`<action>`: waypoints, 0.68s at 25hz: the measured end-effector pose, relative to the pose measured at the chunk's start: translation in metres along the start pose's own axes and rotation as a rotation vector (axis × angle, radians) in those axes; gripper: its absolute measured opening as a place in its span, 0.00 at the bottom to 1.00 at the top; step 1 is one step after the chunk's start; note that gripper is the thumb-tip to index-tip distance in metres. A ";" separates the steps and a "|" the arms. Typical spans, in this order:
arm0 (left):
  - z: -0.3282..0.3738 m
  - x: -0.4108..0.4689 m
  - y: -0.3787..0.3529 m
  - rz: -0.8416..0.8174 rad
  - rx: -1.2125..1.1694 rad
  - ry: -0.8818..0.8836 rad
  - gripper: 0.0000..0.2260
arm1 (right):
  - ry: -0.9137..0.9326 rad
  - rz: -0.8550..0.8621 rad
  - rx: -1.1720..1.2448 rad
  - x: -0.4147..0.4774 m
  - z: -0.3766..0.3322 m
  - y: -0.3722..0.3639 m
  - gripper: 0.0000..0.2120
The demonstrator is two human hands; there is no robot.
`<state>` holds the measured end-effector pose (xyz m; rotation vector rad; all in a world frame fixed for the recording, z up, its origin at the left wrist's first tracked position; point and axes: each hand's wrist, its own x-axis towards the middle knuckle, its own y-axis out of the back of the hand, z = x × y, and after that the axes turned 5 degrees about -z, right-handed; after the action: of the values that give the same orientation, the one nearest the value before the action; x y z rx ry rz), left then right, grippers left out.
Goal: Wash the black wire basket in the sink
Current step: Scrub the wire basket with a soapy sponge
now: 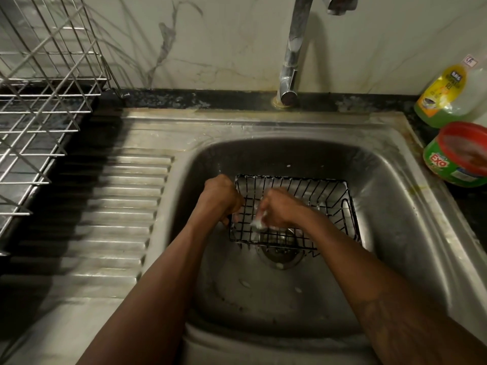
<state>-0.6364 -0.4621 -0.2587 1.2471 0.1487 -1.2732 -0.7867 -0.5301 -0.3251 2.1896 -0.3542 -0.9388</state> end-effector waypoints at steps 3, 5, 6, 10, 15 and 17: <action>-0.002 0.001 0.000 0.010 0.038 0.006 0.05 | 0.031 -0.245 -0.069 -0.005 -0.002 -0.001 0.09; -0.002 0.003 -0.001 0.007 0.034 0.001 0.06 | 0.045 0.006 -0.007 -0.003 0.001 -0.003 0.08; -0.002 0.004 -0.001 0.002 0.020 -0.004 0.06 | 0.020 0.184 0.008 -0.002 0.003 -0.003 0.07; -0.004 0.004 0.001 -0.009 0.005 0.016 0.06 | -0.022 0.406 -0.092 0.001 0.008 0.005 0.06; 0.000 -0.004 0.003 0.054 0.073 0.032 0.05 | -0.106 -0.319 0.022 -0.016 -0.001 0.010 0.09; 0.001 -0.005 0.002 0.075 0.082 0.025 0.04 | -0.053 -0.120 -0.013 -0.013 -0.001 0.005 0.08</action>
<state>-0.6369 -0.4603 -0.2537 1.3272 0.0672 -1.2092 -0.7950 -0.5268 -0.3142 2.1966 -0.2436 -1.0632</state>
